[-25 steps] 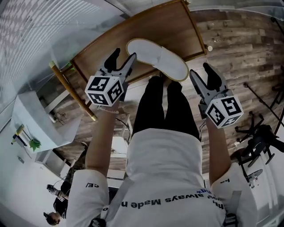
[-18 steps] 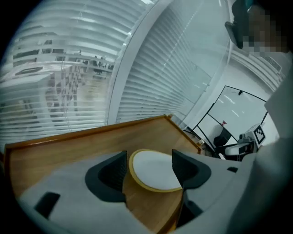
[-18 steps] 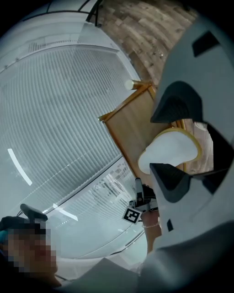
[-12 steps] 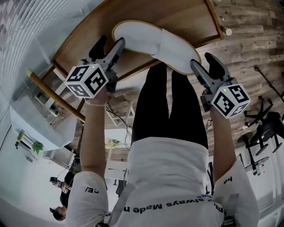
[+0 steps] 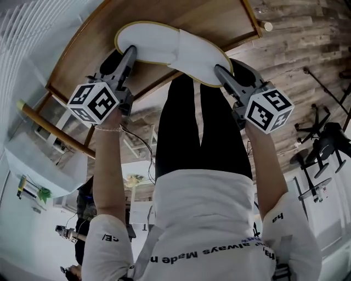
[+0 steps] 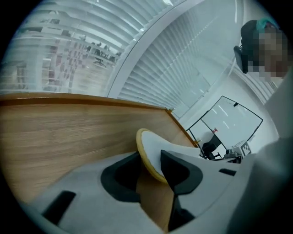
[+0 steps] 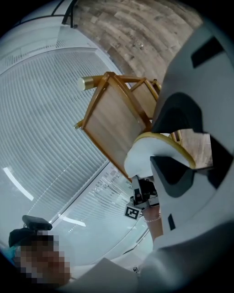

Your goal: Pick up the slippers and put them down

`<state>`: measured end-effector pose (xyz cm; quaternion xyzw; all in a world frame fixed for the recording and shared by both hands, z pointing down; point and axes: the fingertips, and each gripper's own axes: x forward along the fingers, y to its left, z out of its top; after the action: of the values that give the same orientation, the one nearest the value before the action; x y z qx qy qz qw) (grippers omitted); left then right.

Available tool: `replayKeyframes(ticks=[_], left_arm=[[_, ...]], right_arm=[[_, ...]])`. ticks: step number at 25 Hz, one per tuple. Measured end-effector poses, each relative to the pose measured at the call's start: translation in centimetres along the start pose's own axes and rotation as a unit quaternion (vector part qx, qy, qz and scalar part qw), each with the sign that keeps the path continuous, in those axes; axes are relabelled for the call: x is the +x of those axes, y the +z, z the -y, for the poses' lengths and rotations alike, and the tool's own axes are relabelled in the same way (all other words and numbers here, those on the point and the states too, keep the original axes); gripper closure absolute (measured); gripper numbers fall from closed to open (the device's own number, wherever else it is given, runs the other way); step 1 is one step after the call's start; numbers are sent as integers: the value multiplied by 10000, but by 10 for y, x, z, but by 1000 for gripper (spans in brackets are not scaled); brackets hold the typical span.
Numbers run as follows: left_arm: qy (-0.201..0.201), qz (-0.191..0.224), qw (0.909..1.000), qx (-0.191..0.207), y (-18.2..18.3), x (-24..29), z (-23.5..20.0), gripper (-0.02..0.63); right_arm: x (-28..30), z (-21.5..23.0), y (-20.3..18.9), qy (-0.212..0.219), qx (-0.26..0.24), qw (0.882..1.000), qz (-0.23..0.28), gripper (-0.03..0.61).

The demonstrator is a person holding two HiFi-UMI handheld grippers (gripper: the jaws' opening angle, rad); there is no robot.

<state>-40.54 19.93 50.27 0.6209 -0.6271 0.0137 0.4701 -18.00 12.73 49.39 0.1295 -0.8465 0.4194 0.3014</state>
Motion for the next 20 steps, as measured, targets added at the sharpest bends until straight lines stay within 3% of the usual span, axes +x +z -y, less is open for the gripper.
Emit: replayKeyframes(ticks=[11, 20], left_arm=[[-174, 235, 9996, -16, 17, -14, 18, 535], [-304, 453, 9985, 72, 49, -30, 52, 546]], right_arm=[[-14, -8, 16, 34, -40, 9998, 202, 474], [-43, -20, 50, 139, -122, 9986, 491, 492]])
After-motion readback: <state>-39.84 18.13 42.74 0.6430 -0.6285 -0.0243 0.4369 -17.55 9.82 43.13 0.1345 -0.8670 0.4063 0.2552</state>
